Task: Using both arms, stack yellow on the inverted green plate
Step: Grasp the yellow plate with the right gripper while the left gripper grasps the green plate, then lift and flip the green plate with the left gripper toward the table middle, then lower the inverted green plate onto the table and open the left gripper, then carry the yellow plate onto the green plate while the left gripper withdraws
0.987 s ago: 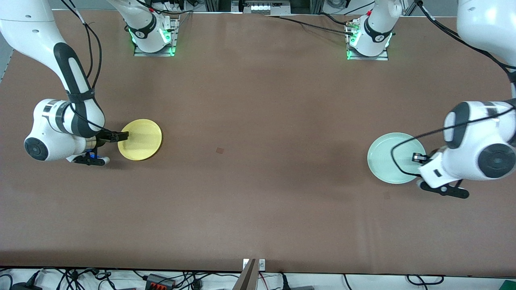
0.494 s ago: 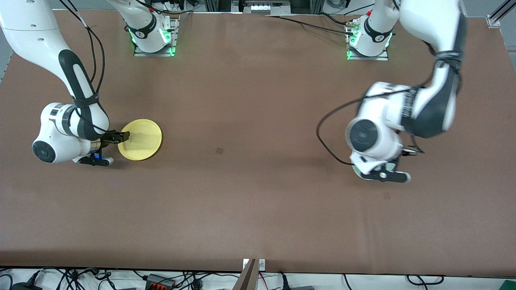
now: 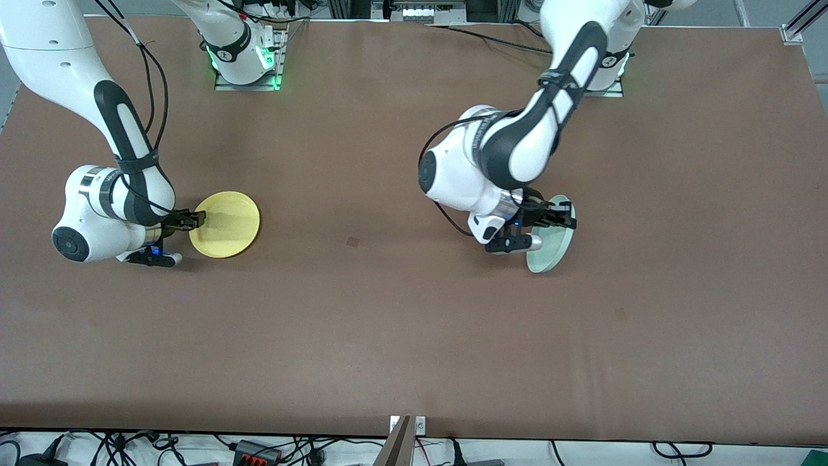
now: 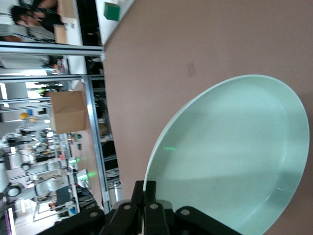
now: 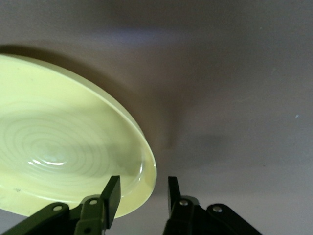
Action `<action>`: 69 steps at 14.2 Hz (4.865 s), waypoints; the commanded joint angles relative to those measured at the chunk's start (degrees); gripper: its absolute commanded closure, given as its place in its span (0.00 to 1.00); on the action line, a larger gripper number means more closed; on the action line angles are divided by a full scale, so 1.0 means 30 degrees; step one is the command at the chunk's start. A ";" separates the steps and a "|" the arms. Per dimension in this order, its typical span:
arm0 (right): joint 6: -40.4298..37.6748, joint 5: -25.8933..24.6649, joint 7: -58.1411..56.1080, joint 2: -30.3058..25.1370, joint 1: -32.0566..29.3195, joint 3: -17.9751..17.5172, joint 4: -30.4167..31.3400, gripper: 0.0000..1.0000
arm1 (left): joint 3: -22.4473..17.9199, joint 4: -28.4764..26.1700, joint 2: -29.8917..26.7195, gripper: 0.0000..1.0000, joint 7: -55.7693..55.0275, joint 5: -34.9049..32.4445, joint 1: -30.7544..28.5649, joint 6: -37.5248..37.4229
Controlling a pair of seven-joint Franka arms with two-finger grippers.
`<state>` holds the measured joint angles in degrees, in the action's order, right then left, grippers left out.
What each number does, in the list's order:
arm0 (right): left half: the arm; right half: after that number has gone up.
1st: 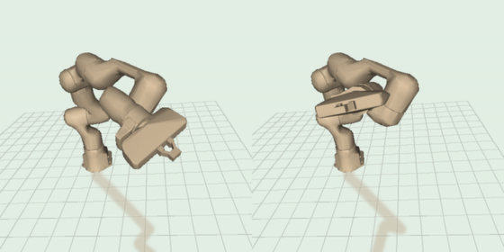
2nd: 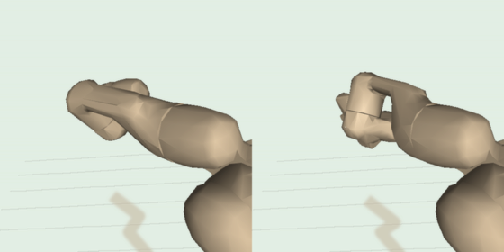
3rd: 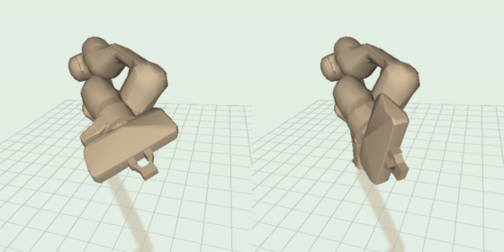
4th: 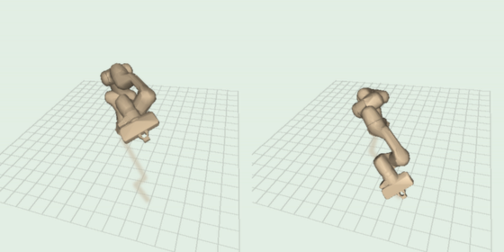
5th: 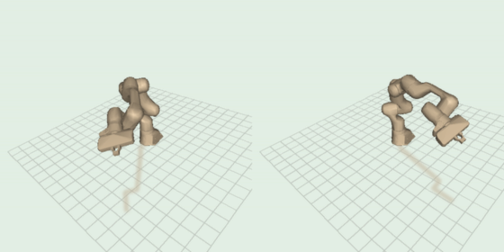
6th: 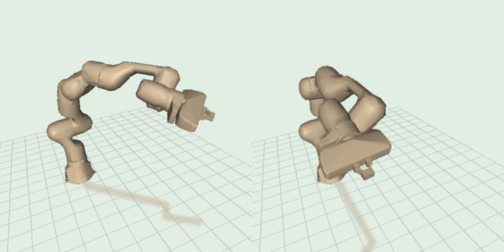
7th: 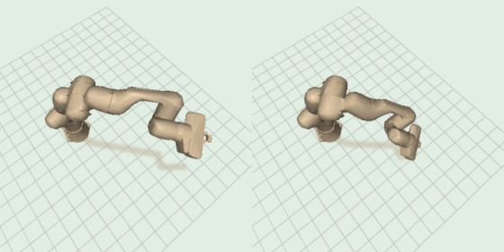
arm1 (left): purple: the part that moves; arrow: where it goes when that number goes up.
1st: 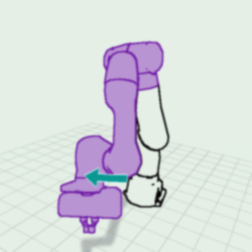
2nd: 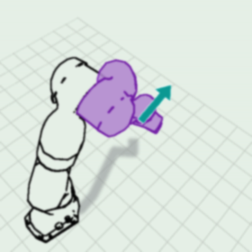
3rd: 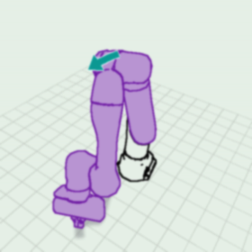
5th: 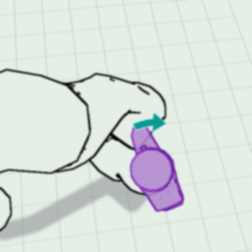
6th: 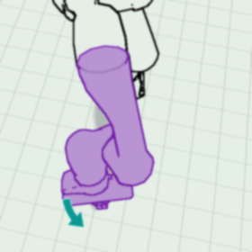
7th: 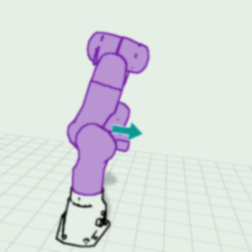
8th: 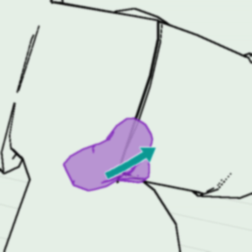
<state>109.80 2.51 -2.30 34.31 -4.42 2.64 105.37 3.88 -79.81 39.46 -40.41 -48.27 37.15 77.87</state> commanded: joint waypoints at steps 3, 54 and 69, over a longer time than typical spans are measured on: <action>-0.0125 0.0100 0.0063 0.0194 -0.0109 -0.0089 -0.0200 0.81 | -0.0238 0.0089 0.1083 0.99 -0.2701 -0.0962 0.1387 -0.0790; -0.5754 0.3350 0.0820 -0.0861 0.2756 -0.0265 -0.6704 1.00 | -0.0208 -0.0087 -0.3633 0.00 0.5248 1.3688 -0.5696 0.7036; 0.0397 1.0852 1.1868 0.3064 1.1283 -0.0675 -1.0338 1.00 | 0.3338 -0.1984 -1.0364 0.00 1.5372 1.4625 -1.4610 0.5243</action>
<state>109.10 33.58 30.77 42.15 27.24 0.72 76.33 12.33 -79.79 13.83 3.94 -5.83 -4.62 92.28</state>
